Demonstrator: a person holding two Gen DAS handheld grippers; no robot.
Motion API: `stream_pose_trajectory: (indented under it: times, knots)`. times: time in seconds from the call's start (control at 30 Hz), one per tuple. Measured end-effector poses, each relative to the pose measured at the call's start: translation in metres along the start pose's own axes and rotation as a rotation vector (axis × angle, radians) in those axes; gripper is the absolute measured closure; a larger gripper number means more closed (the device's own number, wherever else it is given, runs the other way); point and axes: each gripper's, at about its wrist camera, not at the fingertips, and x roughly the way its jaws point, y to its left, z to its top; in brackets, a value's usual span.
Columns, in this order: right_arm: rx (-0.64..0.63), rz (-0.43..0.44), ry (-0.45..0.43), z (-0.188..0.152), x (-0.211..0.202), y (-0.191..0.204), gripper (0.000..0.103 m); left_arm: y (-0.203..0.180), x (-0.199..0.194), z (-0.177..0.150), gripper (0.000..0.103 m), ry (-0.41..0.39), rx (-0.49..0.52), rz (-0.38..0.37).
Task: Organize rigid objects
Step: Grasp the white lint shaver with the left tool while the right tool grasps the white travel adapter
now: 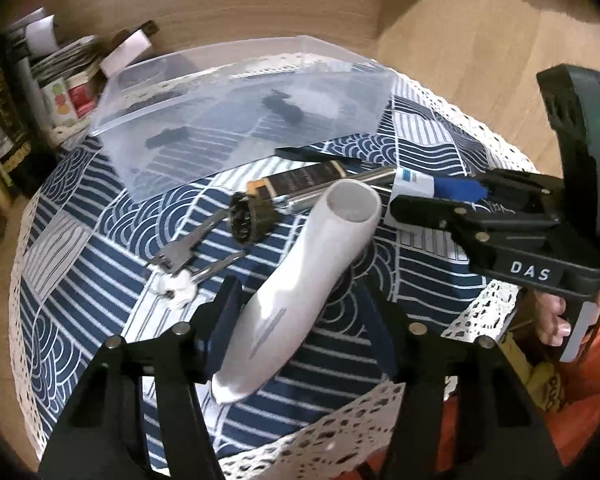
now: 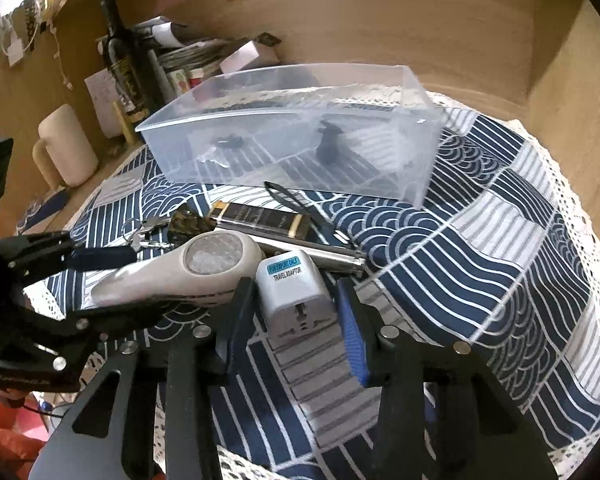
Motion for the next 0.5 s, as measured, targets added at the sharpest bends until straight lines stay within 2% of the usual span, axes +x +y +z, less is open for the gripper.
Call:
stream_pose_trajectory:
  times: [0.07,0.3,0.4,0.5]
  knots:
    - [0.008,-0.011,-0.007,-0.001,-0.004,-0.004,0.069,-0.007,0.008,0.005,0.044,0.016,0.028,-0.001]
    - [0.021,-0.046,-0.019,-0.007,-0.014,-0.016,0.069,-0.030,0.040,0.025,0.044,0.051,0.126,-0.006]
    - [0.029,-0.039,-0.007,-0.005,-0.011,-0.020,0.069,-0.033,0.040,0.028,0.062,0.040,0.142,-0.016]
    - [0.027,-0.035,0.013,-0.003,-0.004,-0.019,0.069,-0.031,0.037,0.028,0.062,0.027,0.123,-0.007]
